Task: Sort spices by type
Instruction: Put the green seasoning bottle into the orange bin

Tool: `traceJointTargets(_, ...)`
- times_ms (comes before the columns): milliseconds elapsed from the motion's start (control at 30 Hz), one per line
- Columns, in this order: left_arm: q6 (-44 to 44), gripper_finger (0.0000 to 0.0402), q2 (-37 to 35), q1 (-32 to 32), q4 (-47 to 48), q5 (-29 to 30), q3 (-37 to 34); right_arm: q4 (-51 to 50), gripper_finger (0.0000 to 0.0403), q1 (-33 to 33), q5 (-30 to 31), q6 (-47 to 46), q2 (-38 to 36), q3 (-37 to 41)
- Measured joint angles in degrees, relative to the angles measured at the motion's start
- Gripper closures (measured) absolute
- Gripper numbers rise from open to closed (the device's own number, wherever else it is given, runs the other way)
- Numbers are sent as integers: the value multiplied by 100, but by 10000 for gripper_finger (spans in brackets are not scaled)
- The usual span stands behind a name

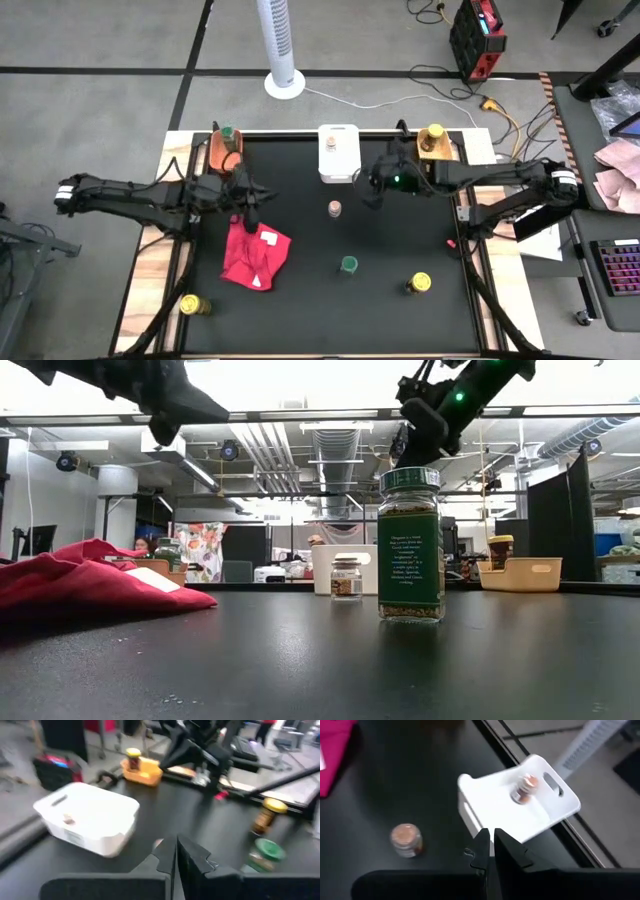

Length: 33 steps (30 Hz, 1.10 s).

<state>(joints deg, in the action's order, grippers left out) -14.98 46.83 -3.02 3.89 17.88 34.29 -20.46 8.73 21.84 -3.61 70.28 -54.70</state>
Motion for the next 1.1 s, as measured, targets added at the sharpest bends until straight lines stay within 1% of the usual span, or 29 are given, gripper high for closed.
traceJointTargets(133,-346,402,144,-585,170,3,139,312,385,-333,51,173,-34,160)
traceJointTargets(267,-880,402,419,-1071,117,6,261,330,385,-537,64,190,-9,172)
traceJointTargets(367,-1145,402,795,-1434,-180,169,329,342,385,-688,64,222,-4,221)
traceJointTargets(467,-1044,402,1330,-1714,-609,410,486,395,385,-816,64,297,-11,311)
traceJointTargets(667,-507,402,2452,-1795,-631,471,1222,631,385,-964,64,423,-35,573)
traceJointTargets(867,-1,402,3490,-1793,-100,543,2061,609,385,-977,69,547,-79,733)
traceJointTargets(933,124,402,3763,-1791,129,551,2312,627,385,-975,69,602,-174,733)
traceJointTargets(1100,303,395,4293,-1739,315,554,2802,632,385,-1021,73,577,-505,854)
